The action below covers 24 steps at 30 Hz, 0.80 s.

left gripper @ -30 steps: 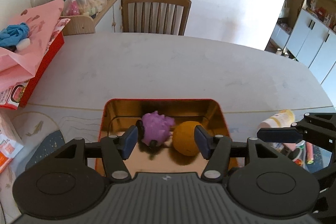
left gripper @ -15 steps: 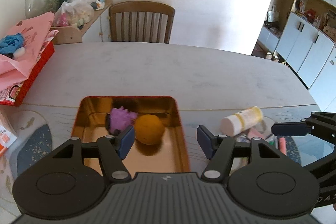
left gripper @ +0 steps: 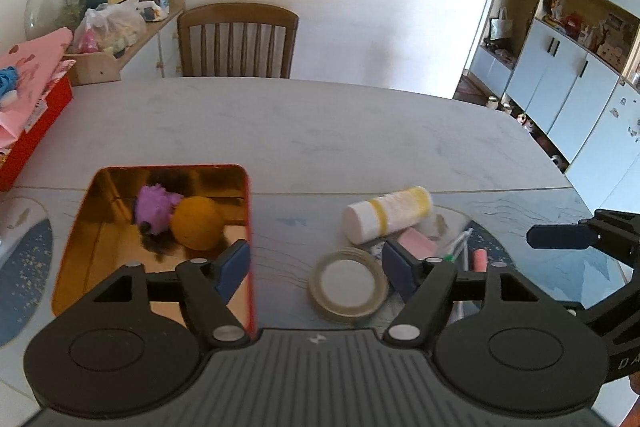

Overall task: Organize rigid objects
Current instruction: 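Open both tools to release the items and withdraw from the tin, then grasp the pink tube with the right tool while the left tool grasps the round lid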

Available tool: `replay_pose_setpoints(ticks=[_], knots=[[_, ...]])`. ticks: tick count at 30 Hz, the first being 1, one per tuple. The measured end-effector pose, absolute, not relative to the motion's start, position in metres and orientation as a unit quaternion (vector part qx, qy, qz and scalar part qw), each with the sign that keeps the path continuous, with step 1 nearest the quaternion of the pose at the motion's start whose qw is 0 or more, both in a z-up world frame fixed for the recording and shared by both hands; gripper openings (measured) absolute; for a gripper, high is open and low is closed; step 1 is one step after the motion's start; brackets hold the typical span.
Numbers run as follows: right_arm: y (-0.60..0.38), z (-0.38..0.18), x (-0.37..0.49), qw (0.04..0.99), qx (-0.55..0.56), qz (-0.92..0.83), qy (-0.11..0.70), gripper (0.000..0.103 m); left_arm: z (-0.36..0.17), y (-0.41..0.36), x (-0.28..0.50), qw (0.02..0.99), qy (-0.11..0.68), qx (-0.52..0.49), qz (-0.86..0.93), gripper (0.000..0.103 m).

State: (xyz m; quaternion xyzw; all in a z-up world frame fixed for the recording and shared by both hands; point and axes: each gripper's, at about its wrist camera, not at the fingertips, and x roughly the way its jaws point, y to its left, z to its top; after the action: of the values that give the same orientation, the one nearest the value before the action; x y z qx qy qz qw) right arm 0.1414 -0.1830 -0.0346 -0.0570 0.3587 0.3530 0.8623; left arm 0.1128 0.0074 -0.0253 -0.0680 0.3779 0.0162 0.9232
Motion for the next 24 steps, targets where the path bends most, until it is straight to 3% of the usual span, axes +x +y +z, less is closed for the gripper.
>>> replay_pose_setpoints(ticks=[2,7,24], knots=[[-0.195,-0.038,0.141,0.862,-0.054,0.352,0.361,0.095,-0.027,0.0,0.112,0.925,0.374,-0.07,0.016,0.083],[-0.222,-0.047,0.142,0.86,-0.043,0.353,0.365,0.103,-0.037,-0.016,0.115,0.923,0.376,-0.075,0.015,0.083],[-0.265,-0.097,0.188,0.87,-0.059,0.278,0.402,0.1,-0.103,-0.052,0.14,0.907,0.418,-0.036,0.034,0.086]])
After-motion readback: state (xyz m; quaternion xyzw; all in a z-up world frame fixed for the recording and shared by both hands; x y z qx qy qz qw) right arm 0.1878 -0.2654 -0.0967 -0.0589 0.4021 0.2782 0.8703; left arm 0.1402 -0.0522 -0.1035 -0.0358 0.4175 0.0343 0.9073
